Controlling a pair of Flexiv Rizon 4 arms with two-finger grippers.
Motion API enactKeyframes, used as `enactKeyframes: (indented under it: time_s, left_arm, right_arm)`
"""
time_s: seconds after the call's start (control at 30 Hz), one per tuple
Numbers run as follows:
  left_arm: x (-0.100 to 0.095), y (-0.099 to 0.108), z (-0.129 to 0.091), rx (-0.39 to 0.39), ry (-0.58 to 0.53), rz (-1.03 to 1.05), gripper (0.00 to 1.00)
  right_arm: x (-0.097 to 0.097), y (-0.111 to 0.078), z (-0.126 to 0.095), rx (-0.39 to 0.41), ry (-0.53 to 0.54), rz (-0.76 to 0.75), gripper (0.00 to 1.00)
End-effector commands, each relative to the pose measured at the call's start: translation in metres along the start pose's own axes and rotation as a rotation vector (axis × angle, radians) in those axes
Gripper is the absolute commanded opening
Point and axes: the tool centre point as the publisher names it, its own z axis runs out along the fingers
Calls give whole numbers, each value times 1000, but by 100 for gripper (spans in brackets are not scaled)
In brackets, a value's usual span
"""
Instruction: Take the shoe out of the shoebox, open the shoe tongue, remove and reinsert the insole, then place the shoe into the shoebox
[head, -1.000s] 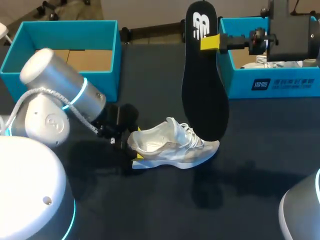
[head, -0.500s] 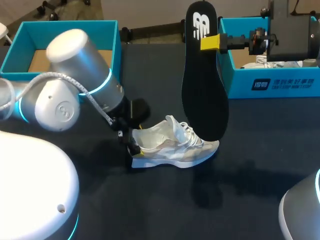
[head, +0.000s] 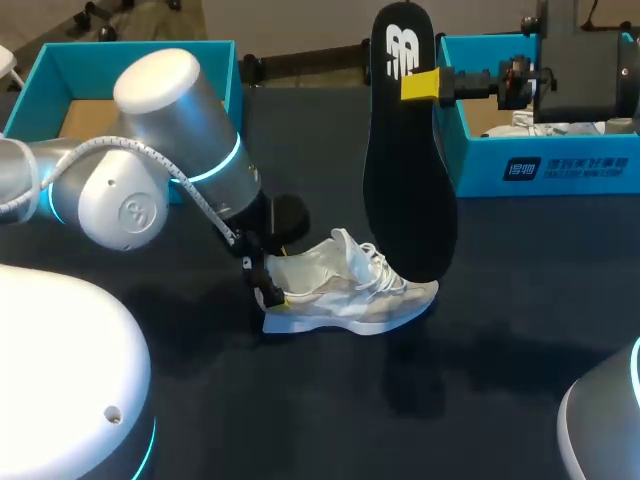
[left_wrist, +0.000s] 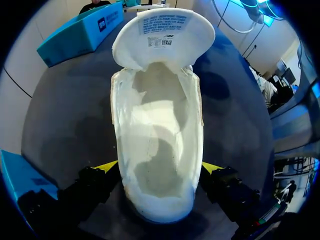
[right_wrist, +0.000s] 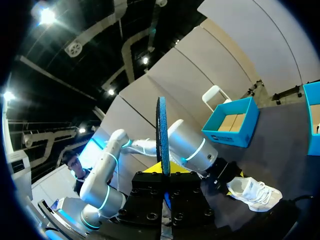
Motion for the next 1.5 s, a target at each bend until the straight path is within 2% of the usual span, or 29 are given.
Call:
enactKeyframes:
  time_s: [0.03,0.6,1.13,1.5]
  left_arm:
    - [11,-3,-15,-65,-76,9,100]
    - [6,1,-47,-169,-96,-8,100]
    - [-4,11,-76,-191,-118,-7,100]
    - [-4,4,-78,-195,-128,-6,100]
  right_arm:
    - [-1,2,4,3,-1,1,0]
    - [-1,2,4,3,-1,1,0]
    - [-1,2,4,3,-1,1,0]
    - [-1,2,4,3,-1,1,0]
